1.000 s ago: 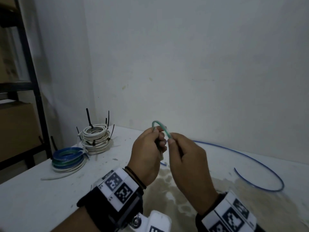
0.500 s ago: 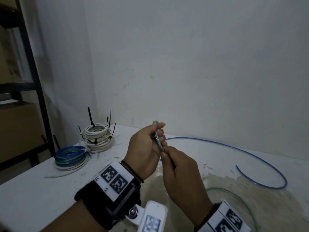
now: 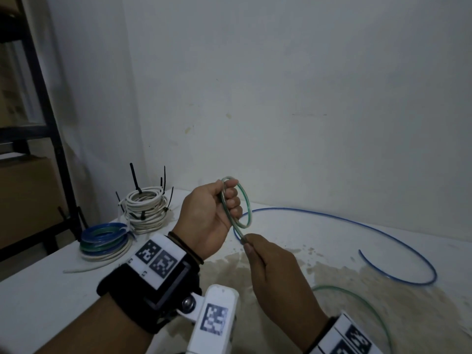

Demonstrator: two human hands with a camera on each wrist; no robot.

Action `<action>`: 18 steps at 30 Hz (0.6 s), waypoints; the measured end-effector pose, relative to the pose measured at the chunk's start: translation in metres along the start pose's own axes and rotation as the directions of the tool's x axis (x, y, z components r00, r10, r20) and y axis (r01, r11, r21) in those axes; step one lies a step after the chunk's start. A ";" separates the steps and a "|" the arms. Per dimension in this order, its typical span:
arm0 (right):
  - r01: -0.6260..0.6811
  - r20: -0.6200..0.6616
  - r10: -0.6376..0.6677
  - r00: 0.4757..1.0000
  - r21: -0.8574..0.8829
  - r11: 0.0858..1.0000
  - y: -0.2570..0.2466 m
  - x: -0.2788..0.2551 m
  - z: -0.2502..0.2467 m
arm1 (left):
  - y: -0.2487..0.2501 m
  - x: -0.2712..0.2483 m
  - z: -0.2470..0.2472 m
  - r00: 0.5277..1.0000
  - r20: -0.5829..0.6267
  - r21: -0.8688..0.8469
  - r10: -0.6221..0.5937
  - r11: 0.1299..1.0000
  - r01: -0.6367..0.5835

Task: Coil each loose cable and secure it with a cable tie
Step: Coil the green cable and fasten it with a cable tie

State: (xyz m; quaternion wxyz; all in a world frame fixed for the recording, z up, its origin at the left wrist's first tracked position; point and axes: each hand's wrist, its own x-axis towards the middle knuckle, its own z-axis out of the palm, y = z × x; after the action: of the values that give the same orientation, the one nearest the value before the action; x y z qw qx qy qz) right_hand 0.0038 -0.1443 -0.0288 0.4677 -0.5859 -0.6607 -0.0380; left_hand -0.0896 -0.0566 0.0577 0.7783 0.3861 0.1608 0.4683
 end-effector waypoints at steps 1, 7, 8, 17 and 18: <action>-0.007 0.015 0.007 1.000 -0.001 1.000 -0.001 -0.001 -0.001 | 0.002 0.000 0.000 1.000 0.005 -0.003 -0.001 1.000 0.001; -0.148 0.163 0.123 0.979 0.152 0.977 -0.002 -0.006 -0.015 | 0.017 0.003 -0.003 0.999 -0.001 0.016 0.053 0.998 -0.053; -0.243 0.265 0.187 0.946 0.199 0.949 0.003 -0.007 -0.022 | 0.023 0.003 -0.005 0.998 -0.010 0.021 0.069 0.997 -0.069; -0.396 0.447 0.503 0.740 -0.315 0.862 0.054 0.037 -0.099 | 0.063 -0.014 -0.007 0.990 0.139 0.242 -0.023 0.970 -0.011; -0.362 0.414 0.503 0.759 -0.373 0.854 0.054 0.046 -0.104 | 0.057 -0.018 -0.002 0.986 0.163 0.311 -0.036 0.950 -0.017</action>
State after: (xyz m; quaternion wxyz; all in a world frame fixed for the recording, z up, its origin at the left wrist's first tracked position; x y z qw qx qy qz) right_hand 0.1127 -0.1553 0.0333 0.1931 -0.7711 -0.5916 0.1344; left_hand -0.1346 -0.0556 0.0973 0.7205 0.5409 0.1690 0.3996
